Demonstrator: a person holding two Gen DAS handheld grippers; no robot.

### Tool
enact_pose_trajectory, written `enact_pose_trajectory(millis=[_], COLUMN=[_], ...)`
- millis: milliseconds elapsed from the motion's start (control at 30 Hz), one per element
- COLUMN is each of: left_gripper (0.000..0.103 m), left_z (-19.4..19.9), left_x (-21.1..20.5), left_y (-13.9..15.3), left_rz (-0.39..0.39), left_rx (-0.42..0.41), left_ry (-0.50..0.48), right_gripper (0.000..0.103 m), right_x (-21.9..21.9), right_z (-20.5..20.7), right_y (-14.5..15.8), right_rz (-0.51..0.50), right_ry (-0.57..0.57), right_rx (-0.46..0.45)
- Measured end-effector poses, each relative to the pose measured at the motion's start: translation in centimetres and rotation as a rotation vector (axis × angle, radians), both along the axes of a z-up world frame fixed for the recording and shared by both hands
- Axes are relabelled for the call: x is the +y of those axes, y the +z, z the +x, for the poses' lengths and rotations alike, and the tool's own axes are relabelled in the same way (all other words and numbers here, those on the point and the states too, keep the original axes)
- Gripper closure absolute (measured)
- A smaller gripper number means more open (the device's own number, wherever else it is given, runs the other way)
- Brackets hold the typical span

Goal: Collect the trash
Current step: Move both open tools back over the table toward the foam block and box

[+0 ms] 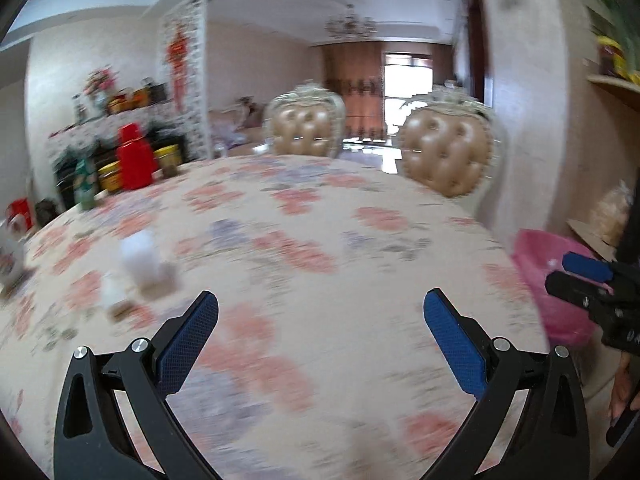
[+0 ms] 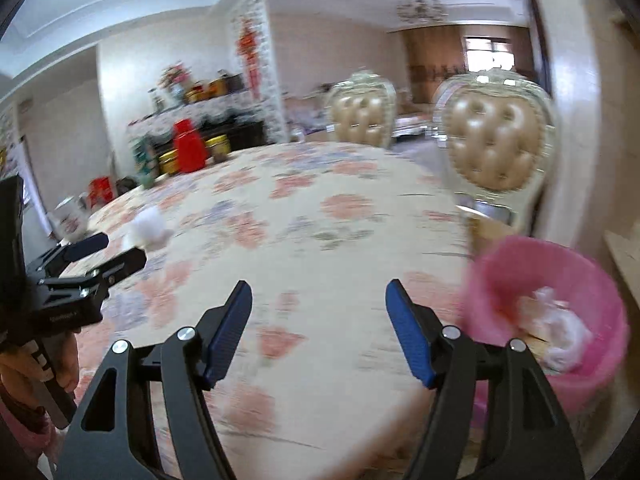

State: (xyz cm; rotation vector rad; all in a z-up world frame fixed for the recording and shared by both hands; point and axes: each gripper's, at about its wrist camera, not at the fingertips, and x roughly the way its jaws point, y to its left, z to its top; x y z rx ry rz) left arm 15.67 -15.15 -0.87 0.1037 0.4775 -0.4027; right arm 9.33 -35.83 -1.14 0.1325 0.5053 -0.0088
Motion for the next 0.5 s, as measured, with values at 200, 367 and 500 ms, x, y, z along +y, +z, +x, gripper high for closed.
enact_pose_trajectory(millis=[200, 367, 500], left_gripper=[0.007, 0.007, 0.007], left_z=[2.8, 5.1, 6.9], left_x=[8.4, 13.6, 16.5], left_y=[0.0, -0.1, -0.7], left_rz=[-0.04, -0.01, 0.011], left_rx=[0.053, 0.057, 0.073], left_ry=[0.175, 0.29, 0.373], right_gripper=[0.036, 0.036, 0.036], right_x=[6.7, 11.0, 13.8], right_z=[4.1, 7.9, 11.6], right_y=[0.6, 0.9, 0.6], right_rz=[-0.002, -0.014, -0.001], right_ry=[0.121, 0.196, 0.249], right_rx=[0.011, 0.011, 0.034])
